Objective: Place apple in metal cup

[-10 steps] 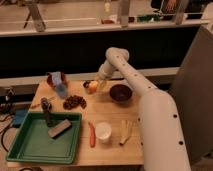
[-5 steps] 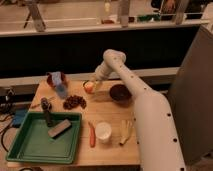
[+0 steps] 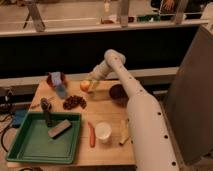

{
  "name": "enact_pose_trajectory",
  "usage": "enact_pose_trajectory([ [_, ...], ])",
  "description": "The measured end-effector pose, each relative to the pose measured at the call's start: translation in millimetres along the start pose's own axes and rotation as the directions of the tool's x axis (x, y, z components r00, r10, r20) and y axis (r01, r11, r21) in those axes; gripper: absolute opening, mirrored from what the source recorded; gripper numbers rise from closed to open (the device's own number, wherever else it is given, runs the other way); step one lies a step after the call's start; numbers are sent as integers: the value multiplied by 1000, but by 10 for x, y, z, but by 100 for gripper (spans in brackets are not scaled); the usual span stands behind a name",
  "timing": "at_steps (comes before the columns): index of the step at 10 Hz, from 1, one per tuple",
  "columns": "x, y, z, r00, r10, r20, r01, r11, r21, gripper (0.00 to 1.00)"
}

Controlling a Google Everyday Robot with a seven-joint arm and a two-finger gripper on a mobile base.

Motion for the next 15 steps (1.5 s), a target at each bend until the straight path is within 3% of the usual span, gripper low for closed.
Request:
enact_pose_trajectory([
  [2, -32, -67, -41, 999, 8, 47, -9, 1000, 16, 5],
  [5, -98, -176, -89, 997, -2, 77, -2, 999, 48, 5],
  [6, -106, -203, -82, 997, -5, 76, 1, 998, 62, 11],
  [9, -123, -245, -129, 999, -13, 45, 7, 989, 145, 43],
  [12, -80, -239, -180, 1000, 4, 29, -9, 983, 186, 71],
  [13, -73, -238, -175, 1000, 11, 23, -15, 982, 187, 78],
  [15, -47, -244, -166, 1000, 24, 11, -26, 983, 184, 80],
])
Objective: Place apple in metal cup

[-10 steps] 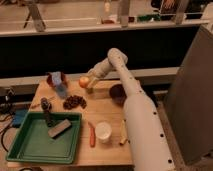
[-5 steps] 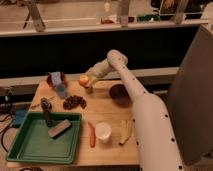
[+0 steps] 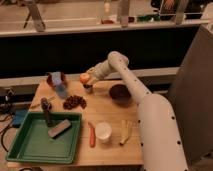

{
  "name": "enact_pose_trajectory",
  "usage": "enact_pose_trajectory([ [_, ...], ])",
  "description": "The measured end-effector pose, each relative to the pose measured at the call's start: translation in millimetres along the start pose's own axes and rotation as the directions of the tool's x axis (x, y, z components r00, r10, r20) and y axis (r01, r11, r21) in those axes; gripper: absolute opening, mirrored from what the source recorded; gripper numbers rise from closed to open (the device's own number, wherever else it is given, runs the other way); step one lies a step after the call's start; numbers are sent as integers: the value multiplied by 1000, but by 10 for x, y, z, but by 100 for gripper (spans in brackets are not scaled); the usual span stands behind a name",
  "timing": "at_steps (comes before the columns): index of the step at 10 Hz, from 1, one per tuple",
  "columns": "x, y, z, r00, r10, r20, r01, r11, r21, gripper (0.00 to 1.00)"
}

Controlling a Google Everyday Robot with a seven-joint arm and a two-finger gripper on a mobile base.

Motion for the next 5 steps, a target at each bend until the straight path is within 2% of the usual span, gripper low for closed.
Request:
enact_pose_trajectory([
  [3, 73, -31, -55, 1000, 13, -18, -13, 1000, 2, 80],
  [5, 112, -43, -91, 1000, 23, -16, -23, 1000, -9, 80],
])
